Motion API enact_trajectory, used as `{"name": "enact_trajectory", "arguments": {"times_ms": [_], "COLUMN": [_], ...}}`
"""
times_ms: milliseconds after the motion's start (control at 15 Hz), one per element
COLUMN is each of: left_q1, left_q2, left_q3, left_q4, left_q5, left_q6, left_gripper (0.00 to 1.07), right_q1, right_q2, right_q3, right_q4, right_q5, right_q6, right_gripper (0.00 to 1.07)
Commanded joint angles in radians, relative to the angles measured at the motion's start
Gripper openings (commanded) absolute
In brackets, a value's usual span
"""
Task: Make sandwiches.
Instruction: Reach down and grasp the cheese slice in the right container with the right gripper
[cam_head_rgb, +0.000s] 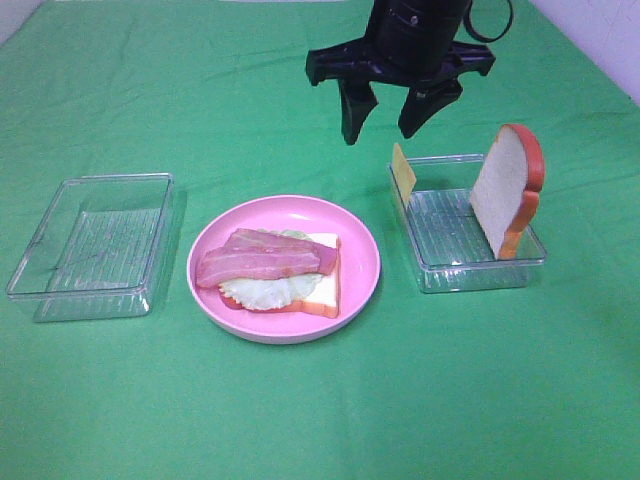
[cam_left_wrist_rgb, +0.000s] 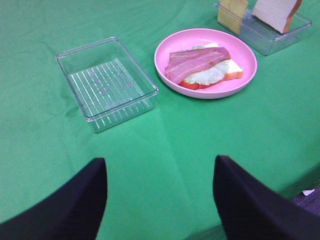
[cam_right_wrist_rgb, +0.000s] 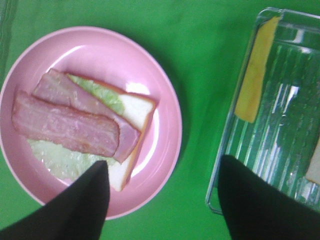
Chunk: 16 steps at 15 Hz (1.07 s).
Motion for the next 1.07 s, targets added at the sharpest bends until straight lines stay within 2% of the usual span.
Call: {"name": "enact_trajectory", "arguments": {"times_ms": [67,200,400,733,1067], "left_q1": [-0.002,-0.002,-0.002,-0.002,-0.002], "left_q2": [-0.022,-0.022,-0.022,-0.022,-0.022], "left_q3": [0.001,0.001,0.001,0.001,0.001], "left_q4": [-0.006,-0.006,-0.006,-0.006,-0.006], "left_q5": [-0.010,-0.010,-0.010,-0.010,-0.010], "left_q6": [0.002,0.002,0.002,0.002,0.002], "left_gripper": [0.60,0.60,0.60,0.60,0.60], "right_q1": [-0.053,-0.091,-0.097,-0.097,-0.097], "right_q2": [0.027,0.056,0.131,0.284,0.341], "right_q3": [-0.040,-0.073,-0.161,-0.316,-0.333], "right_q4": [0.031,0.092,0.093,0.016,-0.024], "right_q5": [0.028,0.027,0.061,0.144,0.151], "right_q6": [0.015,-0.010,-0.013,0.017,0.017], "right_gripper": [0.50,0.50,0.51,0.55,0.55]}}
